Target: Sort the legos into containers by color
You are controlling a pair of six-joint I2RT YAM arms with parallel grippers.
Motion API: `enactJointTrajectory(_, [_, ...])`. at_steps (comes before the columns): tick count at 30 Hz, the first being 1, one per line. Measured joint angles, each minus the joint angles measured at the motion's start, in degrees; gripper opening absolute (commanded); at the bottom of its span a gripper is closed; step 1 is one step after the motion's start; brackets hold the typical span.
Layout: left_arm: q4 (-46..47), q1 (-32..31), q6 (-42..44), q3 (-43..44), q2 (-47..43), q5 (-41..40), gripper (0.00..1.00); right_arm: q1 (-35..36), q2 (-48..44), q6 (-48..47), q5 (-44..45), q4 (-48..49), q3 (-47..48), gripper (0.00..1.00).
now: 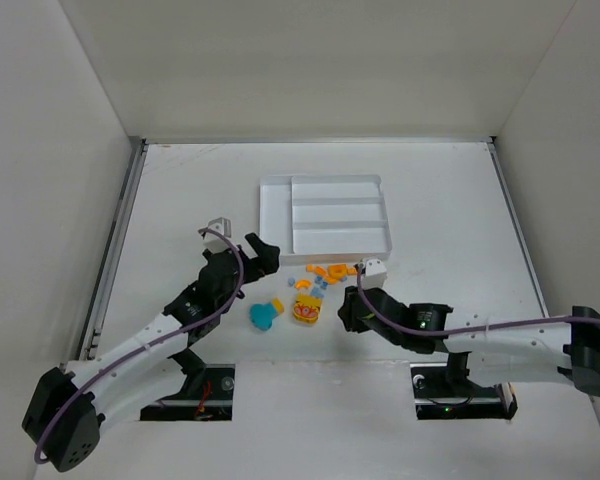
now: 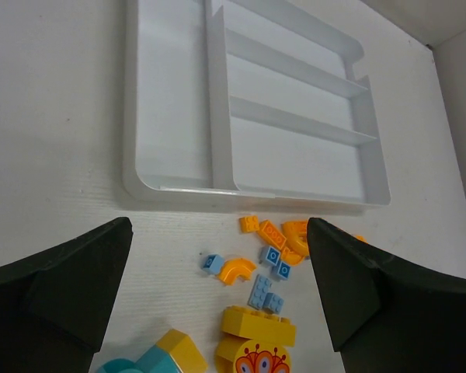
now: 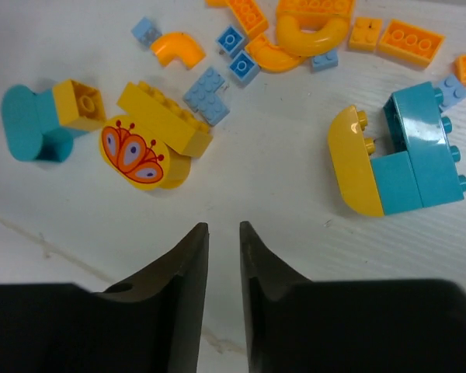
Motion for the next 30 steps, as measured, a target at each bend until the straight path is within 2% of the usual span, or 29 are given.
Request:
enactJointTrajectory(1, [0.04,-0.02,-0.46,0.04,0.07,0.39,0.5,0.33,1.16,-0.2,0.04,0.17,0.44,0.69])
enactJointTrajectory(2, [-0.04,-0.02,-0.11,0.11,0.22,1.22,0.34,0.76,2.08,0.39,0.2,0.44,0.79,0.73])
enactJointTrajectory(3, [-0.17,-0.09,0.2,0.28,0.61,2.36,0.25,1.73,3.48,0.04,0.92,0.96,1.25,0.78])
enactJointTrajectory(4, [-0.24,-0.07,0.96,0.44,1.29,4.33,0.18,2.78,4.81,0.09,1.27,1.75,1.55,0.82])
enactJointTrajectory(6, [-0.02,0.09,1.25,0.17,1.42,7.23,0.15,4.74,7.45,0.35,1.84,3.65,1.66,0.88])
enactJointTrajectory(11, [0.17,2.03,1.2,-0.74,-0.81,9.7,0.19,5.62,16.28,0.59,2.32,7.93,4.61,0.9])
enactJointTrajectory(20, [-4.59,2.64,0.76,-0.76,-5.03,8.33,0.44,7.23,30.93,2.4,5.18,10.38,14.6,0.93])
enactJointTrajectory(22, [-4.74,2.56,0.63,-0.76,-5.18,7.72,0.54,7.61,33.42,4.2,6.84,8.41,16.65,0.93])
enactJointTrajectory(24, [-5.14,2.32,0.17,-0.79,-5.14,7.13,0.57,7.87,35.56,5.73,8.22,6.82,18.45,0.93])
enactJointTrajectory(30, [-5.7,1.88,-0.09,-0.79,-5.05,5.75,0.58,7.98,38.29,9.84,12.31,3.19,20.04,0.93])
